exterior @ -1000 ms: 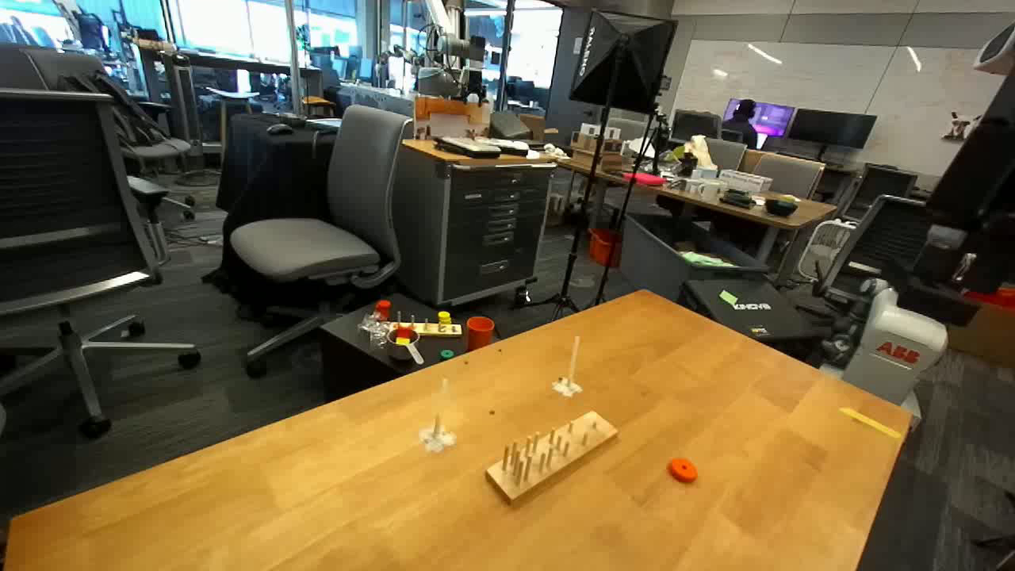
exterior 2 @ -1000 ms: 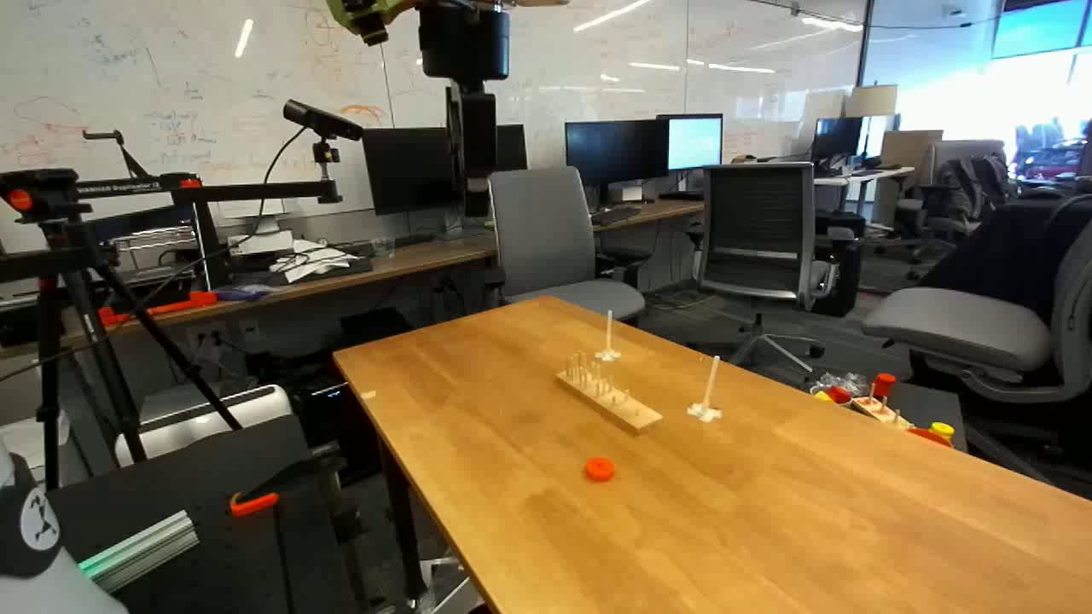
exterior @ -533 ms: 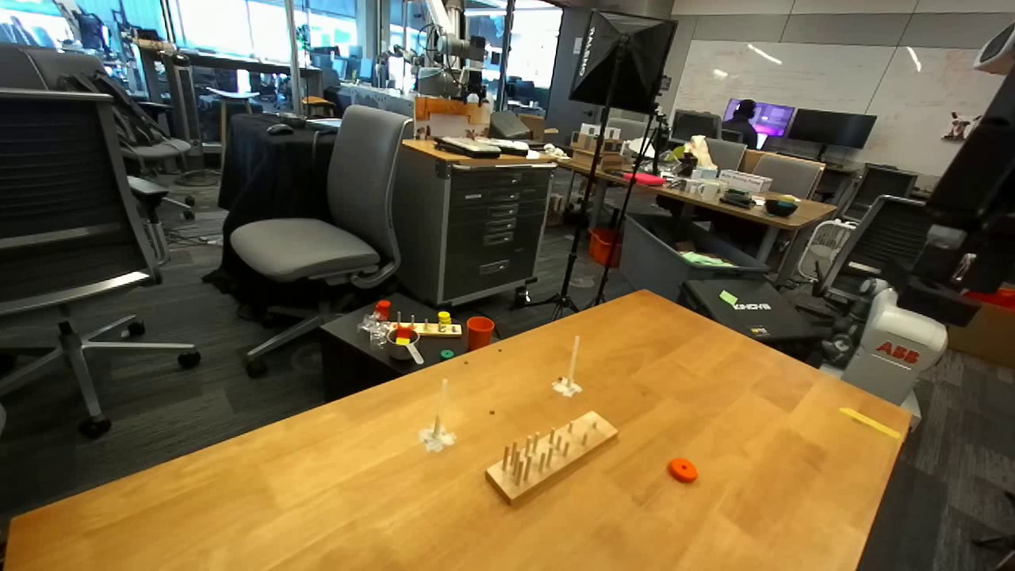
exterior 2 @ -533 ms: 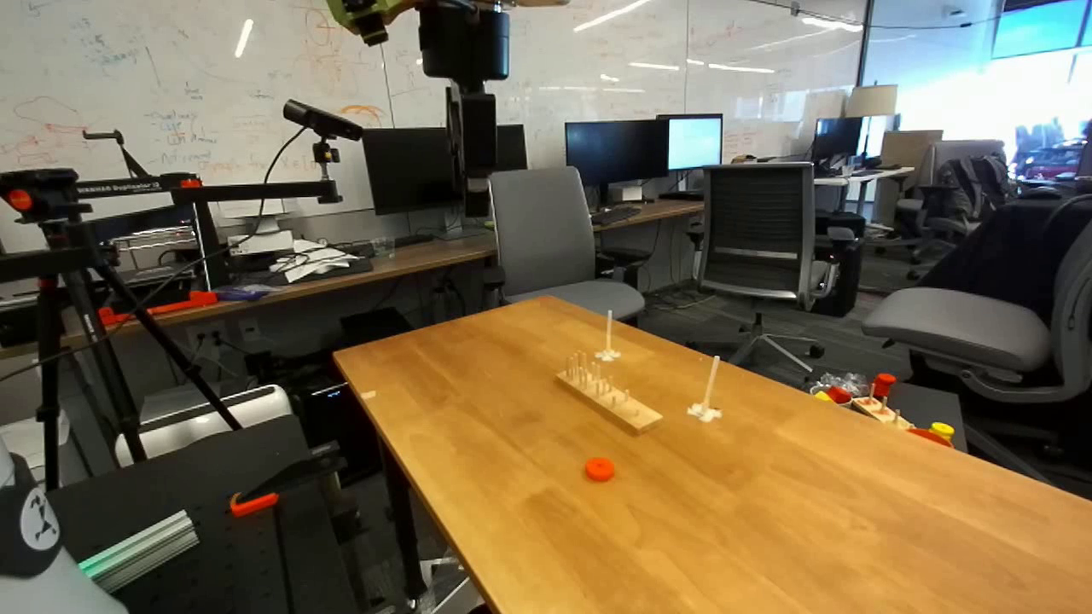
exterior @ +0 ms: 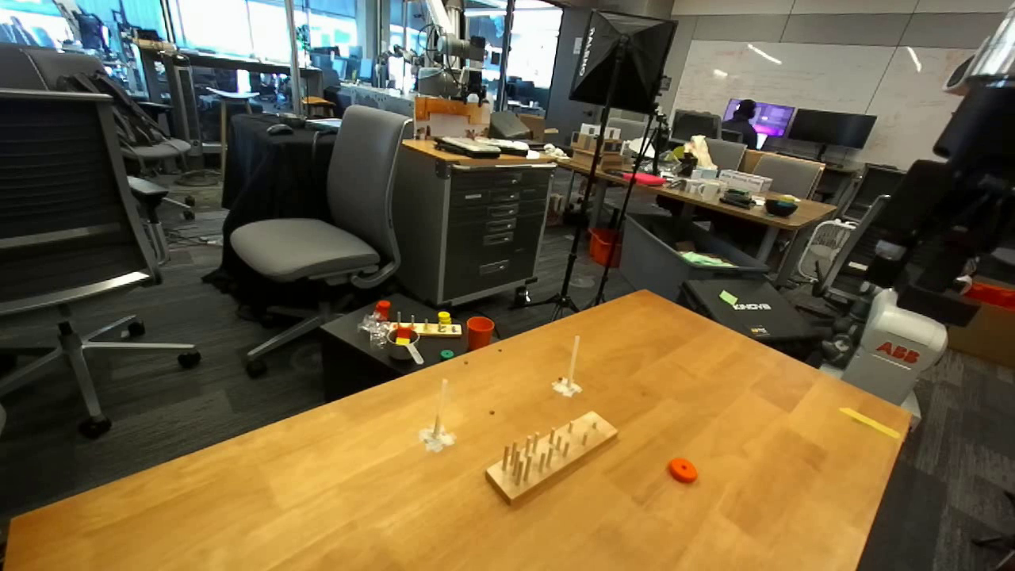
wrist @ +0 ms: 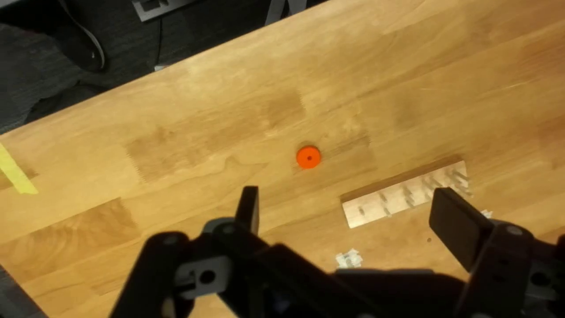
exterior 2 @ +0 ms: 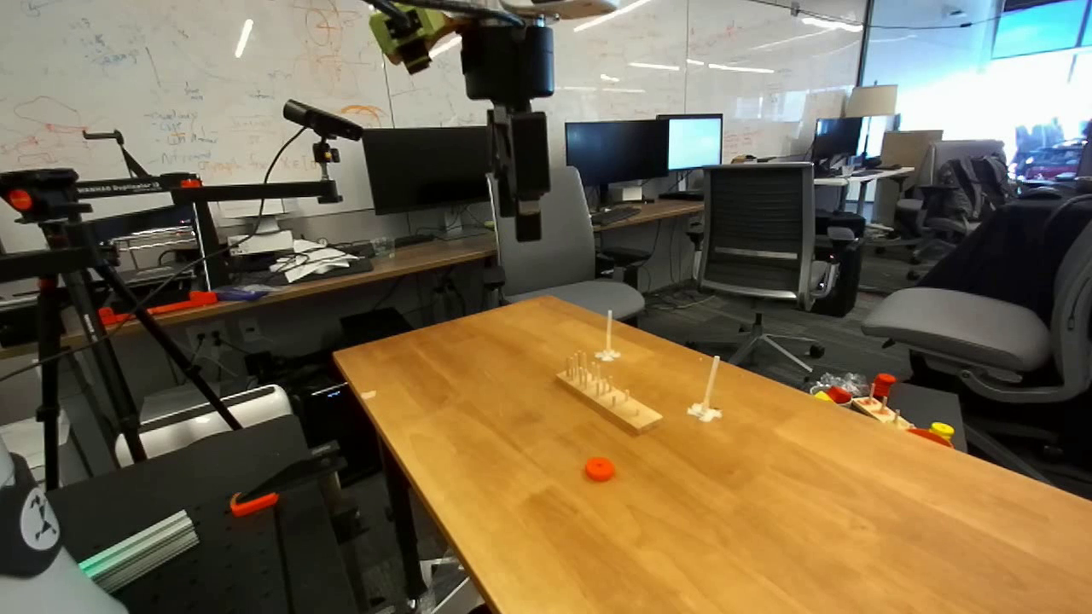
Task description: Place the orange ring on the wooden stand
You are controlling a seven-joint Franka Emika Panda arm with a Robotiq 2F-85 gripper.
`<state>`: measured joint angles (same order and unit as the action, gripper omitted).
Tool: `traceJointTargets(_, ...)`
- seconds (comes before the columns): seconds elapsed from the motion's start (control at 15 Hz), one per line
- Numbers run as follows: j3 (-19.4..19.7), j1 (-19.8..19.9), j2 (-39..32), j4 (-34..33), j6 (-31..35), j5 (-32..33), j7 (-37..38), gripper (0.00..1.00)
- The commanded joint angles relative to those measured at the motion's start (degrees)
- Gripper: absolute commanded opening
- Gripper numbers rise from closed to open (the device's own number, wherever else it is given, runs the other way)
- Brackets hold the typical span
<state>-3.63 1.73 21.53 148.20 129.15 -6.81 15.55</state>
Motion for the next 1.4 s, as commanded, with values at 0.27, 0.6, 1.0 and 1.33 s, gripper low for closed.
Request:
traceJointTargets(0.27,0.0,2.2,-20.9,-6.6,16.0,8.8,5.4,1.00)
traceJointTargets(0.6,1.7,-0.3,-26.4,-7.7,17.0,7.5,6.5,1.00)
traceJointTargets(1.0,3.2,-1.4,-30.9,-9.4,18.5,8.7,8.2,1.00)
traceJointTargets(1.33,3.9,-2.5,-36.8,-9.9,19.0,7.9,8.5,1.00)
